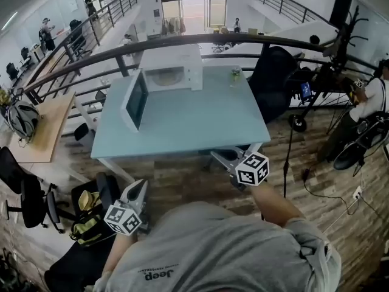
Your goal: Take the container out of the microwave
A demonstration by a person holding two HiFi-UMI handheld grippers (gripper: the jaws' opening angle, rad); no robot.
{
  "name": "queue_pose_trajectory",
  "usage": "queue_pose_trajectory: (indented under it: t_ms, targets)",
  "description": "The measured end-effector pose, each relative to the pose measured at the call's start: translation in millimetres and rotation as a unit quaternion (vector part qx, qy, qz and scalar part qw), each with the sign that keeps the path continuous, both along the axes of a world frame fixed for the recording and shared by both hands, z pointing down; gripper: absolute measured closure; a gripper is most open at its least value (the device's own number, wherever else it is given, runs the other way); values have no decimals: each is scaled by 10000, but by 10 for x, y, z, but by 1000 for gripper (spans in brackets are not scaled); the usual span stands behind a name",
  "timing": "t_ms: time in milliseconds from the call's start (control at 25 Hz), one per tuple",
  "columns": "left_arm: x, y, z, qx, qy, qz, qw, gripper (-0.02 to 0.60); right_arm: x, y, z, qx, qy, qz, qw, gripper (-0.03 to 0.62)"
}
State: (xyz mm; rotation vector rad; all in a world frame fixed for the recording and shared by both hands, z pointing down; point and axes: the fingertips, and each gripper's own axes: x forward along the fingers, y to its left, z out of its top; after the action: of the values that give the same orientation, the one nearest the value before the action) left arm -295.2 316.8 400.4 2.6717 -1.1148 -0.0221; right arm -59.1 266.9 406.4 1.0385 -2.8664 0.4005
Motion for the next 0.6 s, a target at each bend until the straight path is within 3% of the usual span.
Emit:
queue_pose_trajectory:
  t_ms: [280, 600]
  targets:
    - [367, -72, -20, -1, -54, 139, 9999, 561, 326, 8, -25, 14, -100, 66, 9999, 589]
    - [1067, -136, -18, 31, -103, 371, 9993, 561, 981, 90, -20, 70, -143, 181, 9997, 589]
